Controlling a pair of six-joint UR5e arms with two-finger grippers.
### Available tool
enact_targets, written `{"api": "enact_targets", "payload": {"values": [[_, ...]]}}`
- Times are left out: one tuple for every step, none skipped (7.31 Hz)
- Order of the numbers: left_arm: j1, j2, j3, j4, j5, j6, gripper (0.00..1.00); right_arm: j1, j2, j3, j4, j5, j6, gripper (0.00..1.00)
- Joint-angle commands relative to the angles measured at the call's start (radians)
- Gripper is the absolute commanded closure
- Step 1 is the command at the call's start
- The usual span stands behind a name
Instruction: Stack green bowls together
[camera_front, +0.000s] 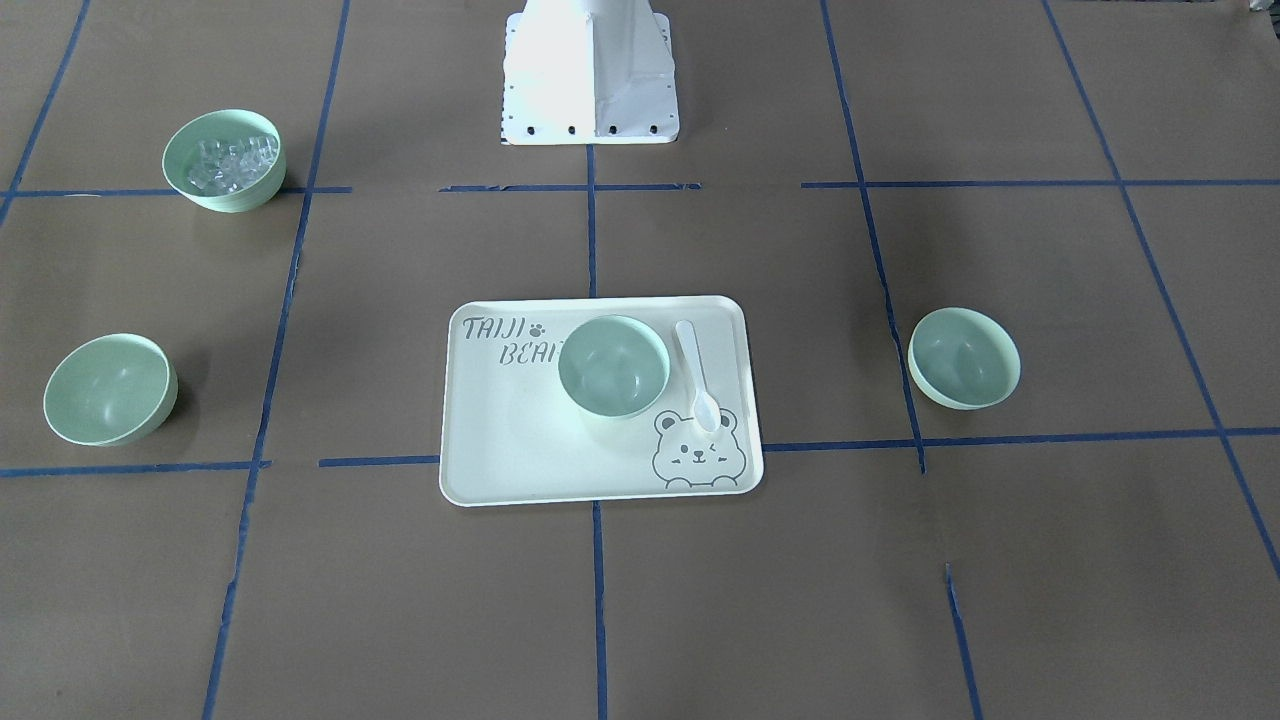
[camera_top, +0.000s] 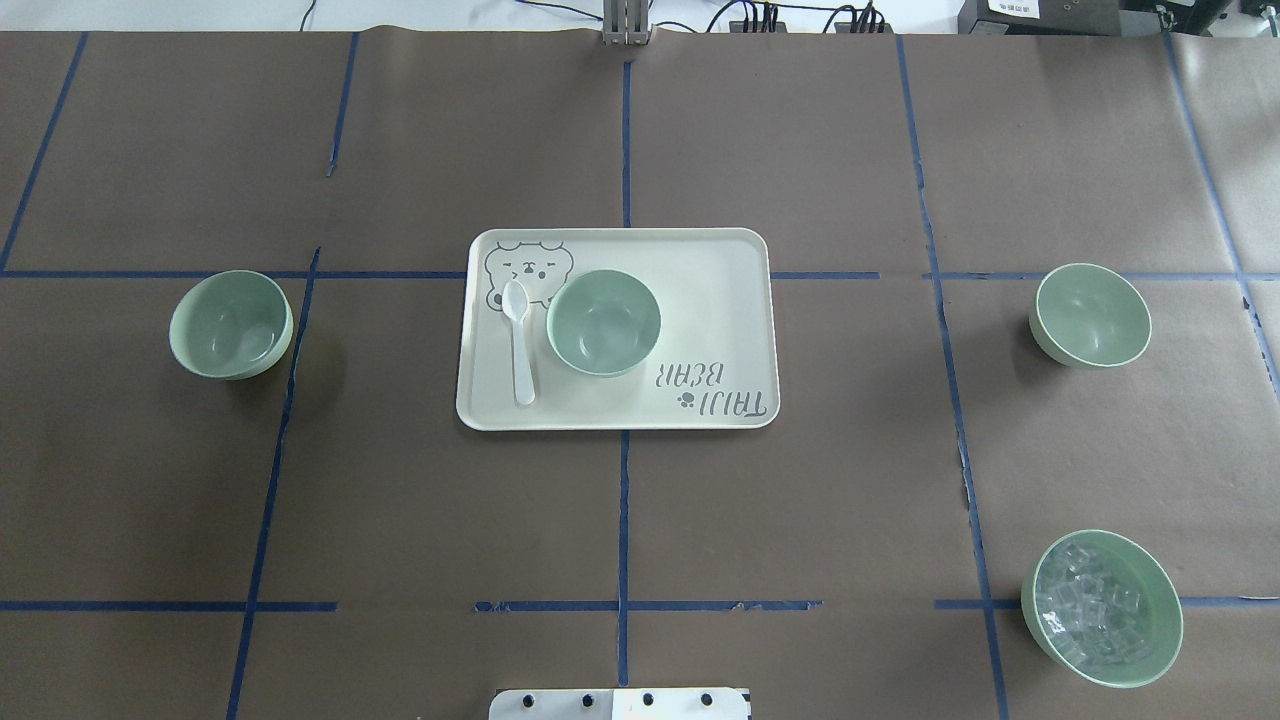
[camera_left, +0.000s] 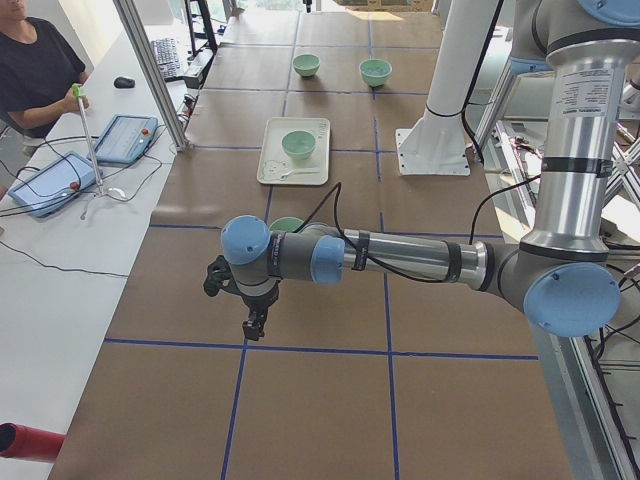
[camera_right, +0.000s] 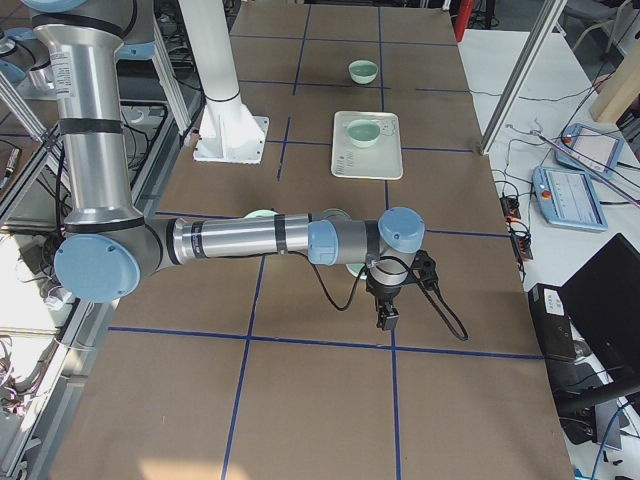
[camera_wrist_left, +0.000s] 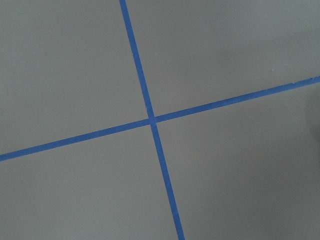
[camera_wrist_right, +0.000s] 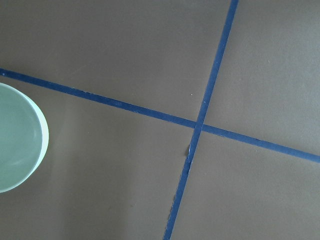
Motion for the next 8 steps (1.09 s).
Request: {"api": "enact_targets", "payload": {"values": [[-0.005,-0.003,-0.023,0.005,-0.001,0.035,0.0,-0.001,-0.004,0.007,0.001,0.011,0.007,0.0],[-0.004,-0.004,-0.03,0.013,-0.001,0.039,0.0,-0.003,-0.004,0.005,0.003,0.013,0.013,0.0],[-0.005,0.011,-0.046,0.001,0.001,0.043,0.0,-0.003,-0.004,0.005,0.012,0.013,0.015,0.0],[-0.004,0.008,-0.036,-0.007,-0.002,0.045,0.0,-0.005,-0.004,0.004,0.014,0.013,0.018,0.0],[-0.004,0.01,-0.042,-0.015,-0.005,0.047,0.0,-0.006,-0.006,0.01,0.024,0.012,0.013,0.0],[-0.005,0.016,-0.033,-0.066,-0.062,0.045,0.0,-0.015,-0.007,-0.001,0.069,0.013,0.012,0.0],[-0.004,0.02,-0.034,-0.112,-0.062,0.044,0.0,-0.071,-0.01,-0.001,0.092,0.015,0.013,0.0],[-0.001,0.022,-0.04,-0.145,-0.064,0.045,0.0,-0.118,-0.013,-0.002,0.112,0.019,0.05,0.0]]}}
